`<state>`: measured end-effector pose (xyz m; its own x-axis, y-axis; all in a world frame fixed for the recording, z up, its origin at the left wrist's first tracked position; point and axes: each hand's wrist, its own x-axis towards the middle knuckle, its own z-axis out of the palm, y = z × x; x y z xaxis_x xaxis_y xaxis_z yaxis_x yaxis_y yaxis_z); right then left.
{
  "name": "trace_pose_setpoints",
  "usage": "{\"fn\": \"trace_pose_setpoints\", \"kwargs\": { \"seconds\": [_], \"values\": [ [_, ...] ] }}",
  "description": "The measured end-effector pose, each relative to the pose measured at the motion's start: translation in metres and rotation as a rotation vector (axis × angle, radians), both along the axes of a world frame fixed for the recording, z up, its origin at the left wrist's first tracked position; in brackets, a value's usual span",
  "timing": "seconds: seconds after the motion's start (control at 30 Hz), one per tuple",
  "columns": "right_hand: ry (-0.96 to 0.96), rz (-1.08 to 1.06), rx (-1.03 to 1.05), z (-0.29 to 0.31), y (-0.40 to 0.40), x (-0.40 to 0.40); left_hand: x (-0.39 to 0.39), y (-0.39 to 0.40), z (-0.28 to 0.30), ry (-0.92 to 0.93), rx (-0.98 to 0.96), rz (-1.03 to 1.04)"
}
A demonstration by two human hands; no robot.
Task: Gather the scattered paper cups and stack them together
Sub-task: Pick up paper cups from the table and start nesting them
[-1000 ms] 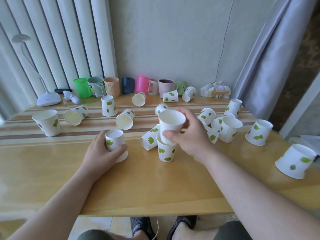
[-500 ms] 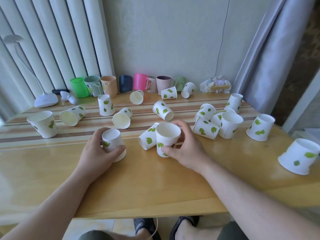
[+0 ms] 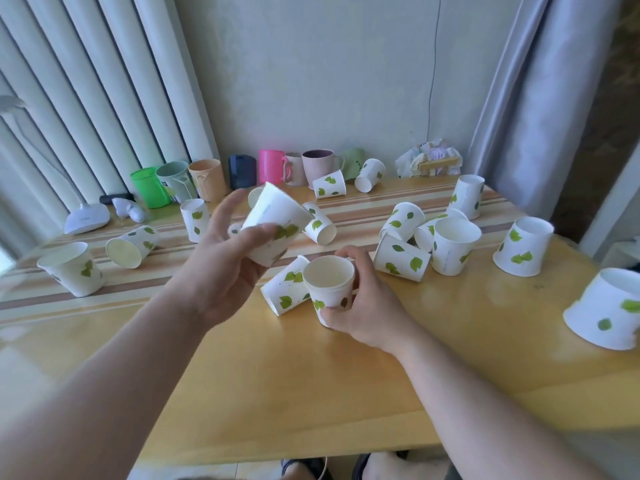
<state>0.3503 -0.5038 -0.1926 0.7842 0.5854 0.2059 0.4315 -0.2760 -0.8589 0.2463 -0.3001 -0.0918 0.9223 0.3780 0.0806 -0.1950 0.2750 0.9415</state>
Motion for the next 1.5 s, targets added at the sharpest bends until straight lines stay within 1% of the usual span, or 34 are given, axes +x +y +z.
{"fn": "trace_pose_setpoints", "kwargs": {
  "seconds": [0.07,0.1,0.13,0.2,0.23,0.27,0.37,0.4,0.53,0.63,0.7,0.87,1.03,1.07,1.13,1.17,1.23,1.27,1.33,1.4,1.43,1.47,1.5],
  "values": [
    [0.013,0.008,-0.011,0.001,-0.002,0.0,0.009,-0.019,0.001,0.044,0.041,-0.166],
    [0.019,0.011,-0.015,0.001,-0.002,0.0,0.013,-0.027,0.001,0.055,0.049,-0.204],
    [0.028,0.014,-0.017,0.002,-0.002,0.001,0.016,-0.035,0.0,0.065,0.022,-0.19],
    [0.05,0.021,-0.014,0.003,-0.002,0.001,0.022,-0.046,-0.002,0.089,-0.124,-0.117],
    [0.057,0.02,-0.01,0.003,-0.002,0.001,0.024,-0.049,-0.003,0.089,-0.148,-0.076],
    [0.063,0.019,-0.003,0.003,-0.002,0.001,0.026,-0.05,-0.004,0.083,-0.086,-0.042],
    [0.064,0.026,0.008,0.002,-0.001,0.002,0.029,-0.047,-0.013,0.071,0.378,0.068],
    [0.063,0.029,0.005,0.002,-0.001,0.002,0.026,-0.048,-0.016,0.072,0.493,0.072],
    [0.076,0.029,-0.002,0.002,0.0,0.003,0.021,-0.043,-0.031,0.117,0.659,0.087],
    [0.087,0.025,0.0,0.002,0.0,0.003,0.027,-0.033,-0.041,0.2,0.881,0.112],
    [0.092,0.021,-0.006,0.002,0.0,0.004,0.03,-0.029,-0.044,0.257,0.942,0.086],
    [0.077,-0.007,0.001,0.002,-0.001,0.003,0.019,-0.011,-0.046,0.329,0.978,0.011],
    [0.102,-0.059,0.022,-0.001,0.0,0.008,0.01,0.014,-0.068,0.569,1.003,0.018],
    [0.111,-0.069,0.027,-0.002,0.001,0.008,0.01,0.014,-0.074,0.582,1.063,0.029],
    [0.123,-0.082,0.033,-0.003,0.002,0.01,0.01,0.013,-0.081,0.542,1.201,0.101],
    [0.127,-0.083,0.033,-0.003,0.002,0.01,0.01,0.014,-0.083,0.524,1.208,0.151],
    [0.135,-0.08,0.031,-0.003,0.001,0.01,0.007,0.015,-0.082,0.514,1.121,0.232],
    [0.138,-0.079,0.031,-0.003,0.001,0.01,0.006,0.016,-0.083,0.508,1.024,0.261],
    [0.142,-0.074,0.032,-0.003,0.002,0.011,0.006,0.021,-0.083,0.48,0.735,0.283],
    [0.146,-0.068,0.031,-0.003,0.003,0.011,0.009,0.023,-0.076,0.347,0.383,0.241],
    [0.147,-0.066,0.033,-0.002,0.003,0.011,0.012,0.022,-0.071,0.273,0.249,0.208],
    [0.145,-0.063,0.035,-0.002,0.003,0.012,0.016,0.02,-0.063,0.213,0.185,0.171],
    [0.144,-0.058,0.038,-0.002,0.004,0.012,0.018,0.016,-0.054,0.172,0.18,0.13]
  ]
}}
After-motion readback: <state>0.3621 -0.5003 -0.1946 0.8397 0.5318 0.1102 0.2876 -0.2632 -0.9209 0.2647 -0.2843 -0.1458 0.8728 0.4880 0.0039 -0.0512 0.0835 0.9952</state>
